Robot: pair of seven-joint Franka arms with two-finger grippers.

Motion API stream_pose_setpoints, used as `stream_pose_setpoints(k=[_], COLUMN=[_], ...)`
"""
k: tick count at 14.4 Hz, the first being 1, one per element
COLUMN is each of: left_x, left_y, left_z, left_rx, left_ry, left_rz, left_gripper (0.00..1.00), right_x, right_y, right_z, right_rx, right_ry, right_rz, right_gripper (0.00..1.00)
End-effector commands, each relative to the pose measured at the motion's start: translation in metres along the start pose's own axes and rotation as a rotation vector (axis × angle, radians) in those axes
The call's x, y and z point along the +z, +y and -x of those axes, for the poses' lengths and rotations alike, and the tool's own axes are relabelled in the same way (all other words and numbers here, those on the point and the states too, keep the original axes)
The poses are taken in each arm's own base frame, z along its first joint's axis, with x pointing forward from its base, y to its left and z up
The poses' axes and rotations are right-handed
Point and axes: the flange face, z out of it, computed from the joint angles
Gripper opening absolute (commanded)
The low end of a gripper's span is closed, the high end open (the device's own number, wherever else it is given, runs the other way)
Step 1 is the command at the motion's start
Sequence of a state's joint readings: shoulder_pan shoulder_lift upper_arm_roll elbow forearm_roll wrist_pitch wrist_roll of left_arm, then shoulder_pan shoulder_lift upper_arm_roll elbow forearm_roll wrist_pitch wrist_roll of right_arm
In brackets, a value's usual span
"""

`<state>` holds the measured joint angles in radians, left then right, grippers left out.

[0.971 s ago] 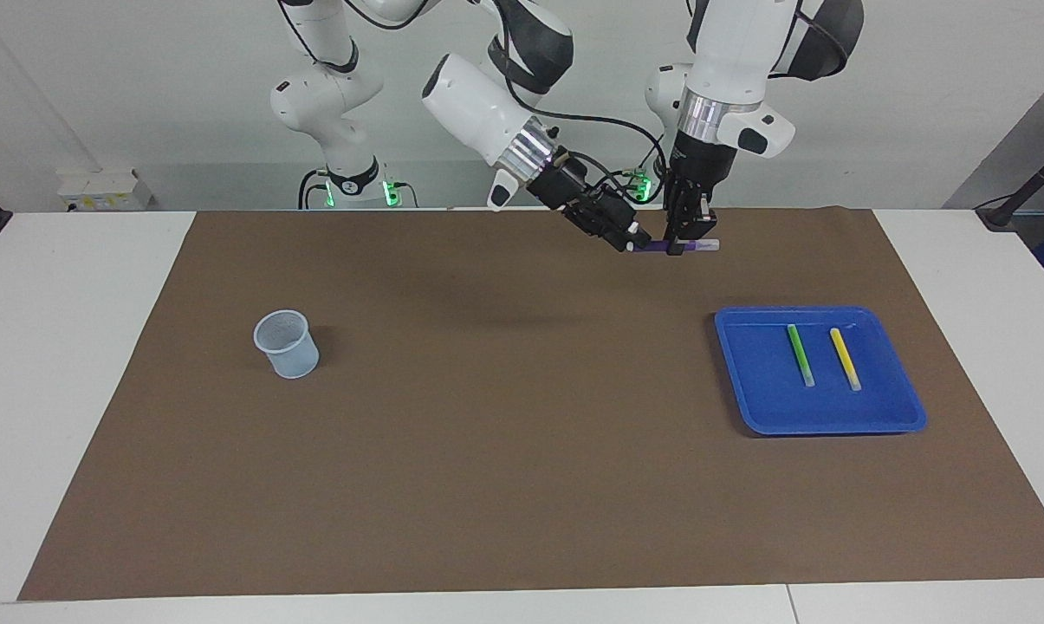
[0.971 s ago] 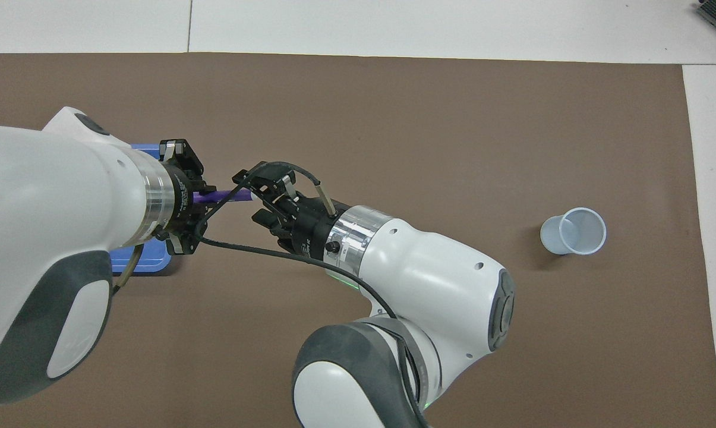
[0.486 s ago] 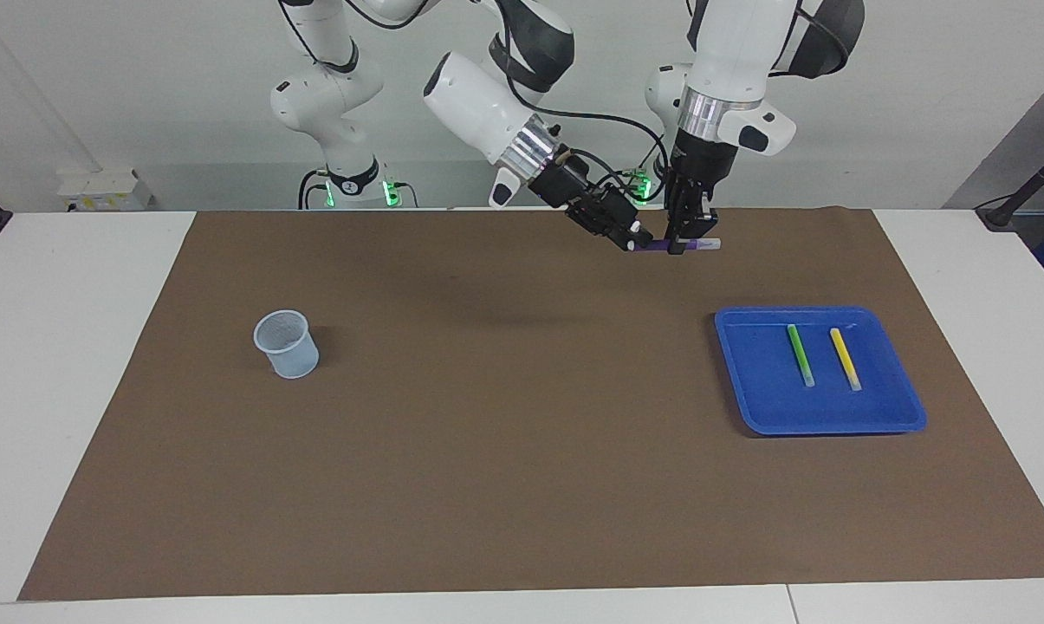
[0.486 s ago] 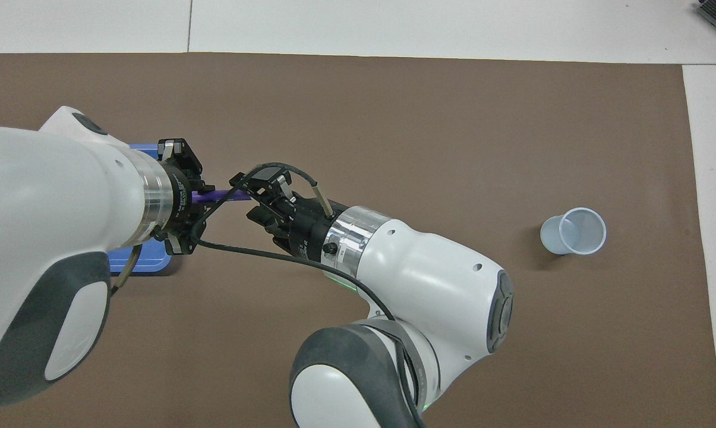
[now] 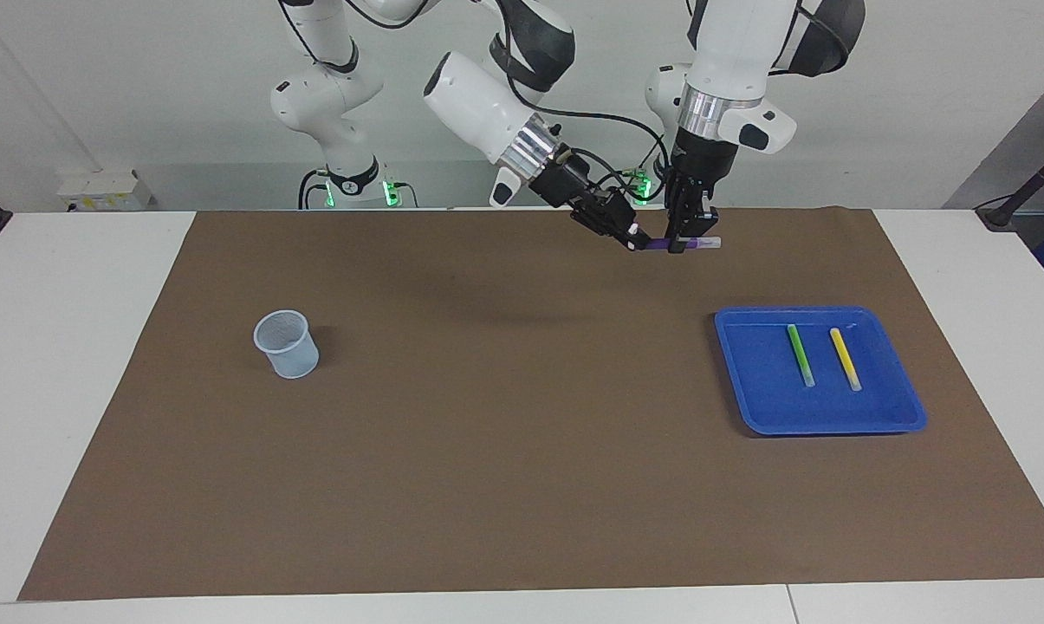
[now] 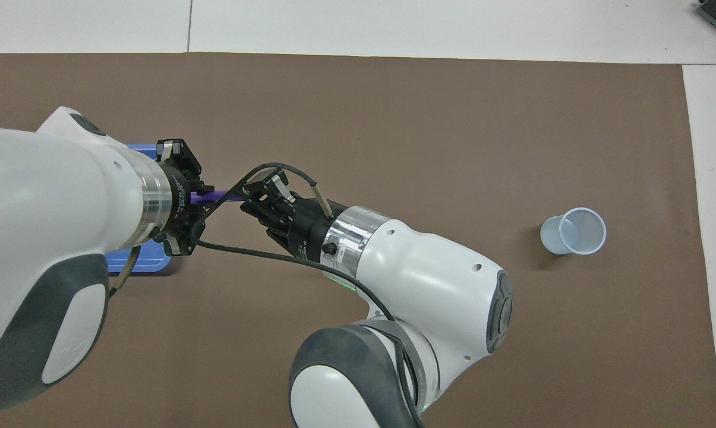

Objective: Transfer and insert pens with both arms
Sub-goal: 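Grasp the purple pen tip with the right gripper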

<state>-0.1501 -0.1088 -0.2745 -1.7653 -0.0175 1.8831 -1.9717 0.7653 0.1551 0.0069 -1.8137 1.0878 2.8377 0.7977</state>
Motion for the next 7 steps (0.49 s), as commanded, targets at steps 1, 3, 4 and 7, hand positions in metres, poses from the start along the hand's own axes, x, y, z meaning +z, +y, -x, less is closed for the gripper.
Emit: stream_pose_setpoints(k=[1, 3, 4, 7], left_x=[-0.0104, -0.0115, -0.0114, -0.0124], left_y=[-0.0057, -0.0065, -0.0068, -0.0076], left_z=[0.0016, 0.0015, 0.0024, 0.004], left_rx=[-0.008, -0.008, -0.008, -0.008], left_ry=[0.024, 0.025, 0.025, 0.023], left_rz=[0.002, 0.004, 0.004, 0.007], left_gripper=[0.0, 0.0, 0.0, 0.0], right_x=[0.0031, 0.0036, 0.0029, 0.0036], right_y=[-0.0023, -0.0023, -0.0029, -0.0022], right_z=[-0.0017, -0.0019, -0.0015, -0.002], right_rx=[-0.009, -0.006, -0.007, -0.002], right_ry=[0.006, 0.005, 0.005, 0.005], right_rz=[-0.018, -0.019, -0.021, -0.019], right_gripper=[0.04, 0.0, 0.0, 0.0])
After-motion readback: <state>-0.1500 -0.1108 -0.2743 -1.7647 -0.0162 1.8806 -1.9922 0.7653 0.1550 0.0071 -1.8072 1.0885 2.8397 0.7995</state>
